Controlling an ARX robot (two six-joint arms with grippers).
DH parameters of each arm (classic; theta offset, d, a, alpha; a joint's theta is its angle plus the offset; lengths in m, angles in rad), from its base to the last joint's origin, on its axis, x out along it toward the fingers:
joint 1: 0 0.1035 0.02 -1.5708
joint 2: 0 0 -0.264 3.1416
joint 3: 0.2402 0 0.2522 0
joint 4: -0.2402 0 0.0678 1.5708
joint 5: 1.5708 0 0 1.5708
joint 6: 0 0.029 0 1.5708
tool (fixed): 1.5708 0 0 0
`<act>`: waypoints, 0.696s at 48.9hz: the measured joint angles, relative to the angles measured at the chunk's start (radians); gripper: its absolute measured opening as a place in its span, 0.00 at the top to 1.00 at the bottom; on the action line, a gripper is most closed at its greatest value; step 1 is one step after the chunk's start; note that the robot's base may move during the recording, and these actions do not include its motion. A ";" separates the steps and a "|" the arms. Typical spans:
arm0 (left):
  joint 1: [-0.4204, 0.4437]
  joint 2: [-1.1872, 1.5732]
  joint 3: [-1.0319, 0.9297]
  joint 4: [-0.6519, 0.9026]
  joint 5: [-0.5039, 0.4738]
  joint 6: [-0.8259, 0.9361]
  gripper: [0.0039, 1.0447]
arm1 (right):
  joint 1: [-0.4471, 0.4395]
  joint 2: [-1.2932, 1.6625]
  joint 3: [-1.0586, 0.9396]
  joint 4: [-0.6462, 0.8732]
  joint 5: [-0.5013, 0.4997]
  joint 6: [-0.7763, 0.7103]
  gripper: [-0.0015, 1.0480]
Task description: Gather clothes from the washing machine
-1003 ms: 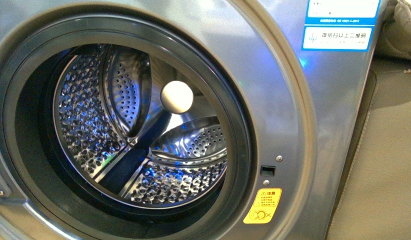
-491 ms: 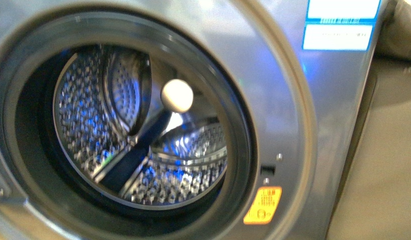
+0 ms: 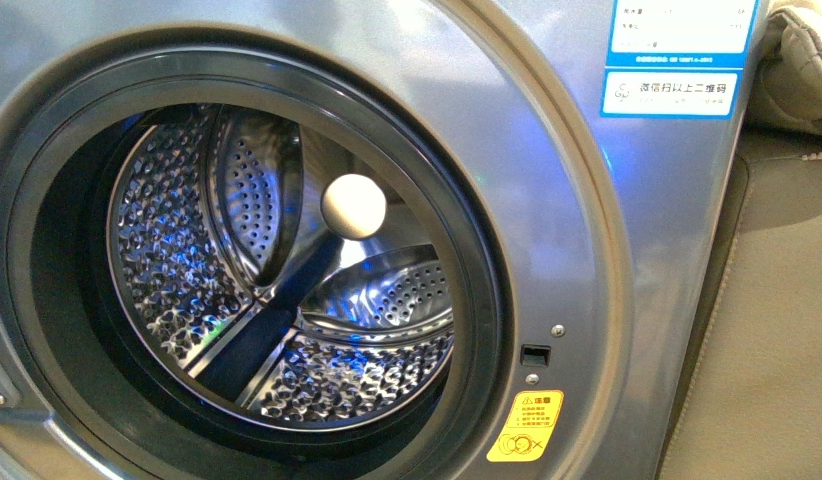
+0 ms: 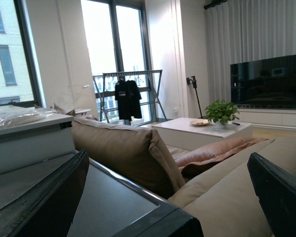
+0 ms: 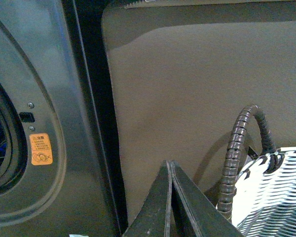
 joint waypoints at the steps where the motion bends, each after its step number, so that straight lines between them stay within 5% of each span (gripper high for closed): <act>1: 0.005 -0.017 -0.023 0.004 -0.007 0.000 0.06 | 0.000 0.000 0.000 0.000 0.000 0.000 0.98; 6: 0.042 -0.086 -0.124 0.042 -0.019 0.010 0.06 | 0.000 0.000 0.000 0.000 0.000 0.000 0.98; 22: 0.348 -0.303 -0.454 0.105 0.023 -0.011 0.06 | 0.000 0.000 0.000 0.000 0.000 0.000 0.98; 34: 0.423 -0.501 -0.758 0.086 0.063 -0.083 0.06 | 0.000 0.000 0.000 0.000 0.000 0.000 0.98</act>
